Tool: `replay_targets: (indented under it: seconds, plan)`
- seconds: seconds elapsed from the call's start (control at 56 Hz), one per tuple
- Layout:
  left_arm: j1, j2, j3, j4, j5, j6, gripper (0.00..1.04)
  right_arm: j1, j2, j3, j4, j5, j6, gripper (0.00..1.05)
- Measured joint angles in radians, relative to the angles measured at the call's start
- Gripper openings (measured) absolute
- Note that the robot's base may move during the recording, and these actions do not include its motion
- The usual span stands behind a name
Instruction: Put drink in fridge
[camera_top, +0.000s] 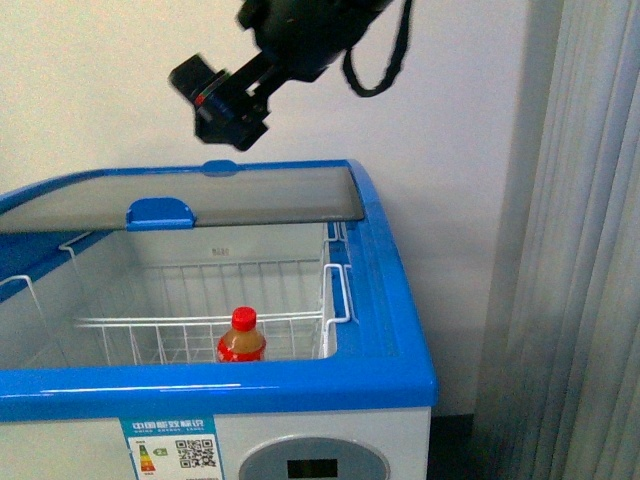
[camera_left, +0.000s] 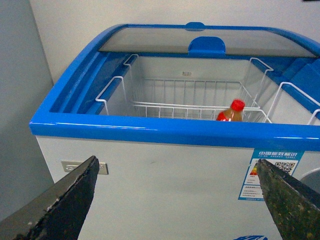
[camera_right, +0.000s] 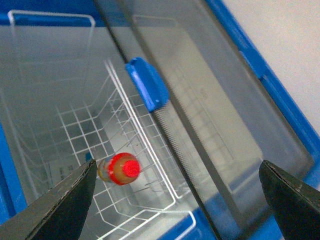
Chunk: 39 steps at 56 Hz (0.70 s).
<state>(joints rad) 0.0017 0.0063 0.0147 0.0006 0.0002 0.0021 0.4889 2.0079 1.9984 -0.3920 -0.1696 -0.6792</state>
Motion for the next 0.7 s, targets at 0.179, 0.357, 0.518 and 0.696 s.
replay_targets:
  seconds: [0.179, 0.357, 0.518, 0.696]
  plan:
    - [0.000, 0.000, 0.000, 0.000, 0.000, 0.000, 0.97, -0.089, -0.242, -0.257, 0.151, 0.083, 0.253, 0.97]
    - [0.000, 0.000, 0.000, 0.000, 0.000, 0.000, 0.97, -0.170, -0.621, -0.607, 0.206, 0.191, 0.450, 0.97]
    - [0.000, 0.000, 0.000, 0.000, 0.000, 0.000, 0.97, -0.232, -1.018, -0.943, 0.099, 0.257, 0.617, 0.97]
    - [0.000, 0.000, 0.000, 0.000, 0.000, 0.000, 0.97, -0.283, -1.392, -1.371, 0.410, 0.371, 0.661, 0.66]
